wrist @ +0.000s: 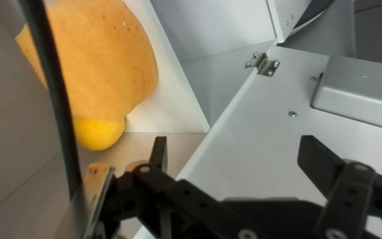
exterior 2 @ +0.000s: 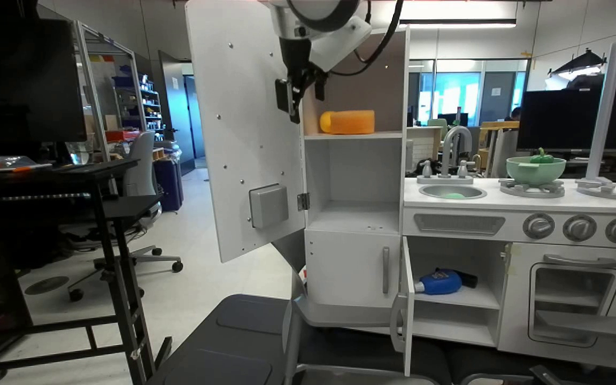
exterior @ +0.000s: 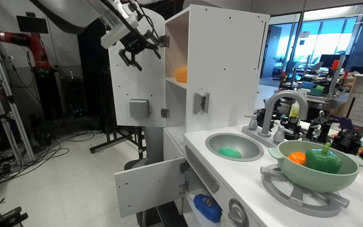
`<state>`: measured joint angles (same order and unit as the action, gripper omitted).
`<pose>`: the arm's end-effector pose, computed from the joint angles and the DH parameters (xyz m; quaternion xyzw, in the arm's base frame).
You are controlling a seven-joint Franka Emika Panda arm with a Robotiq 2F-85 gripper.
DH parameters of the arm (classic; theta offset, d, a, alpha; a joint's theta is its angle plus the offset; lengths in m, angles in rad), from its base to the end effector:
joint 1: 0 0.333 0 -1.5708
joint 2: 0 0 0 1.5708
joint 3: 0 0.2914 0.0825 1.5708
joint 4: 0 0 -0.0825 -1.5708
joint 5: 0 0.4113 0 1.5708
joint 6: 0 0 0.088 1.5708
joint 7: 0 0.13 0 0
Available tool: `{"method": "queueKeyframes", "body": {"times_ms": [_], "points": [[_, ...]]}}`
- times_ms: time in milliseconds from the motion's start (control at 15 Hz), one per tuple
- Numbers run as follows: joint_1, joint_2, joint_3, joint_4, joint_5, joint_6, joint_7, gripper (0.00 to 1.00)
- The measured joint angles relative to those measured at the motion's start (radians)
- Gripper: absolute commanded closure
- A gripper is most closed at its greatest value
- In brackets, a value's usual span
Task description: Open the top cabinet at the left, then put the yellow plushie and the orange sponge in the top compartment of the top cabinet
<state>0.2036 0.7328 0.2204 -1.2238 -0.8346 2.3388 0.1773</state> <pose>0.7578 0.2649 0.3442 0.8953 0.2921 0.2614 0.2117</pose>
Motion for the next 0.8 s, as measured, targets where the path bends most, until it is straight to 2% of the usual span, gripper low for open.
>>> {"method": "queueKeyframes", "body": {"times_ms": [133,400,600,667,800], "points": [[-0.078,-0.086,0.076,-0.089,0.107,0.000,-0.128,0.00],[-0.215,-0.283,0.166,-0.283,0.432,-0.016,-0.436,0.00],[-0.337,-0.432,0.258,-0.420,0.671,-0.125,-0.646,0.00],[-0.370,-0.483,0.276,-0.460,0.747,-0.178,-0.707,0.00],[-0.369,-0.593,0.234,-0.525,0.891,-0.286,-0.810,0.00]]}}
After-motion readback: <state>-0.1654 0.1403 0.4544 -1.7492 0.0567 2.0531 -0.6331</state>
